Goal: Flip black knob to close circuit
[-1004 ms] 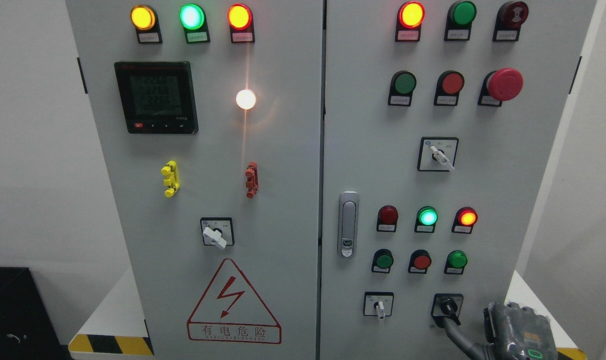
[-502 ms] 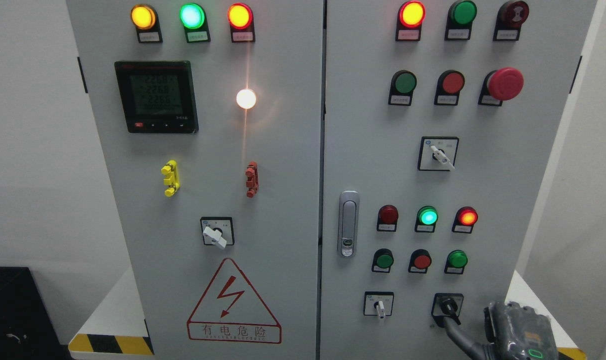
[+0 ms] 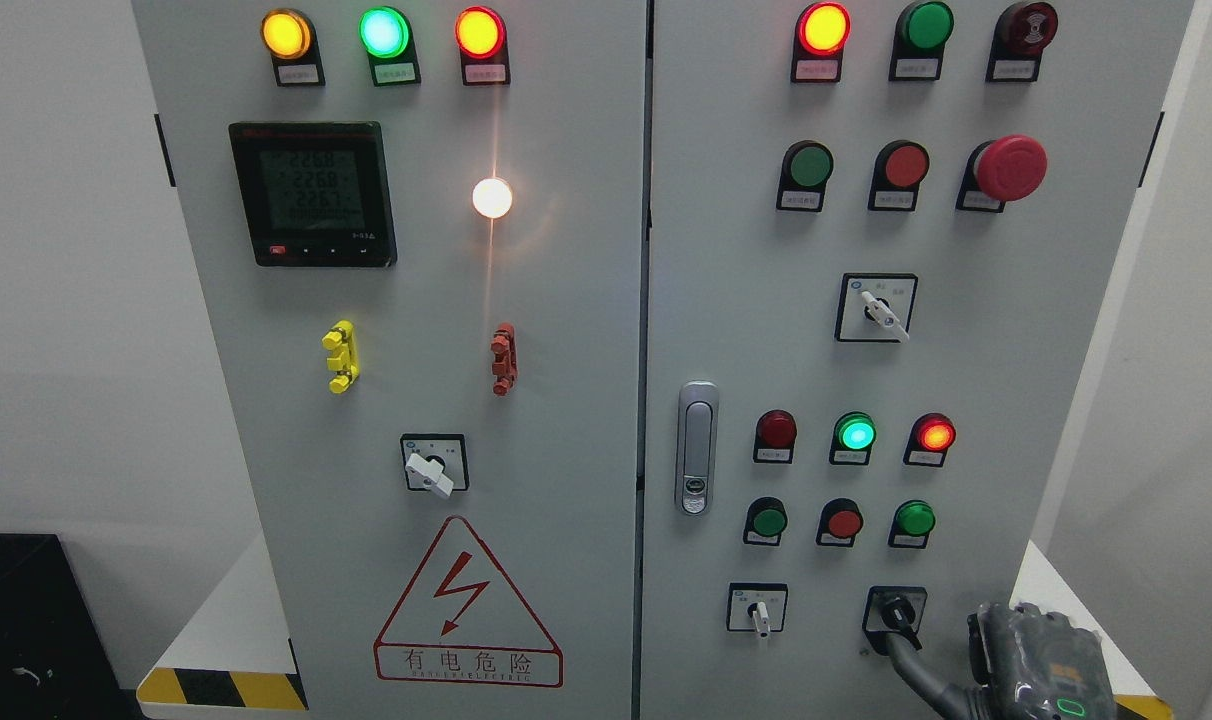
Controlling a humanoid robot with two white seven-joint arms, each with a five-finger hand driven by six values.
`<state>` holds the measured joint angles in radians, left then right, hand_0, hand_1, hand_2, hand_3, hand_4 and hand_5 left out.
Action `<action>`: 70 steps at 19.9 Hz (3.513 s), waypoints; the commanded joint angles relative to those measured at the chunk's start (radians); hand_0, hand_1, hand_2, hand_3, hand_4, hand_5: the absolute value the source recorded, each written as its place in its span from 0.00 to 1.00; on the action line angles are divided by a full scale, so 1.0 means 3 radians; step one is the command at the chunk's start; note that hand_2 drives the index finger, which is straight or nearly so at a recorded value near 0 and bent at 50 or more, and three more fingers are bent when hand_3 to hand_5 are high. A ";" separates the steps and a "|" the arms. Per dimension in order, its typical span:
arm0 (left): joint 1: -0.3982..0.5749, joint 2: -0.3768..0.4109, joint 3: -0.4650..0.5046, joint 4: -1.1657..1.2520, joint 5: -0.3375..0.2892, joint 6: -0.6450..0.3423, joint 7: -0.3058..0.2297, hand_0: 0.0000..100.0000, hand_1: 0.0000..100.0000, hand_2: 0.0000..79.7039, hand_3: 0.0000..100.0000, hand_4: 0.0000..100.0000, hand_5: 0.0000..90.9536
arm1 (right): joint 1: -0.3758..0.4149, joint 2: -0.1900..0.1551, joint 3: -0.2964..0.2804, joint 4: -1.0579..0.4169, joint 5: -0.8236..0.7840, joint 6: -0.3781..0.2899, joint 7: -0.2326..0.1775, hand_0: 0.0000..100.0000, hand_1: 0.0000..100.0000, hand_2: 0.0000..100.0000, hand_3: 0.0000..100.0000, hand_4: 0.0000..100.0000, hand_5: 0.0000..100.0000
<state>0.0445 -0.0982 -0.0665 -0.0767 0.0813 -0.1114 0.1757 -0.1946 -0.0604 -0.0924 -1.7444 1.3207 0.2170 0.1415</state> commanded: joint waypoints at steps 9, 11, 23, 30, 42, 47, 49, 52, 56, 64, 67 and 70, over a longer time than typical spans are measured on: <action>0.0000 0.0000 0.0002 0.0000 0.0000 -0.0002 -0.0003 0.12 0.56 0.00 0.00 0.00 0.00 | 0.0010 0.0048 0.0134 -0.0004 -0.0025 -0.0013 -0.0037 0.15 0.08 0.98 1.00 1.00 1.00; 0.0000 0.0000 0.0002 0.0000 0.0000 -0.0002 -0.0003 0.12 0.56 0.00 0.00 0.00 0.00 | 0.0010 0.0058 0.0180 -0.0014 -0.0025 -0.0013 -0.0037 0.15 0.08 0.98 1.00 1.00 1.00; 0.0000 0.0000 -0.0003 0.0000 0.0000 -0.0002 0.0002 0.12 0.56 0.00 0.00 0.00 0.00 | 0.0224 0.0176 0.0272 -0.0454 -0.0066 -0.0013 -0.0022 0.17 0.09 0.97 1.00 1.00 1.00; 0.0000 0.0000 0.0002 0.0000 0.0005 -0.0002 -0.0003 0.12 0.56 0.00 0.00 0.00 0.00 | 0.0500 0.0314 0.0252 -0.0909 -0.0215 0.0013 -0.0017 0.15 0.13 0.86 1.00 0.99 0.98; 0.0000 0.0000 0.0002 0.0000 0.0000 -0.0002 -0.0003 0.12 0.56 0.00 0.00 0.00 0.00 | 0.0976 0.0554 0.0221 -0.1139 -0.2417 -0.0002 -0.0625 0.12 0.20 0.39 0.56 0.58 0.51; 0.0000 0.0000 -0.0003 0.0000 0.0000 -0.0002 -0.0003 0.12 0.56 0.00 0.00 0.00 0.00 | 0.1226 0.0605 0.0267 -0.1140 -0.3316 -0.0099 -0.0885 0.08 0.20 0.28 0.43 0.46 0.41; 0.0000 0.0000 -0.0003 0.0000 0.0000 -0.0002 0.0002 0.12 0.56 0.00 0.00 0.00 0.00 | 0.1283 0.0605 0.0272 -0.1145 -0.3736 -0.0135 -0.0998 0.07 0.19 0.26 0.40 0.43 0.38; 0.0000 0.0000 -0.0003 0.0000 0.0000 -0.0002 0.0002 0.12 0.56 0.00 0.00 0.00 0.00 | 0.1313 0.0605 0.0241 -0.1145 -0.4034 -0.0135 -0.1014 0.06 0.18 0.23 0.36 0.39 0.32; 0.0000 0.0000 0.0002 0.0000 0.0000 -0.0002 -0.0003 0.12 0.56 0.00 0.00 0.00 0.00 | 0.1380 0.0600 0.0241 -0.1150 -0.4274 -0.0227 -0.1004 0.05 0.18 0.17 0.28 0.30 0.20; 0.0000 0.0000 0.0002 0.0000 0.0000 -0.0002 0.0002 0.12 0.56 0.00 0.00 0.00 0.00 | 0.1589 0.0585 0.0241 -0.1155 -0.4489 -0.0509 -0.0871 0.00 0.09 0.09 0.17 0.16 0.05; 0.0000 0.0000 -0.0003 0.0000 0.0000 -0.0002 -0.0003 0.12 0.56 0.00 0.00 0.00 0.00 | 0.1600 0.0590 0.0241 -0.1155 -0.4515 -0.0514 -0.0830 0.00 0.09 0.05 0.13 0.11 0.01; 0.0000 0.0000 0.0002 0.0000 0.0000 -0.0002 -0.0003 0.12 0.56 0.00 0.00 0.00 0.00 | 0.1600 0.0590 0.0246 -0.1155 -0.4530 -0.0514 -0.0830 0.00 0.07 0.04 0.11 0.09 0.00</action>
<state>0.0445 -0.0982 -0.0665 -0.0768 0.0813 -0.1114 0.1757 0.2692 0.1132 -0.0004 -2.0834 0.0068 0.0646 -0.1121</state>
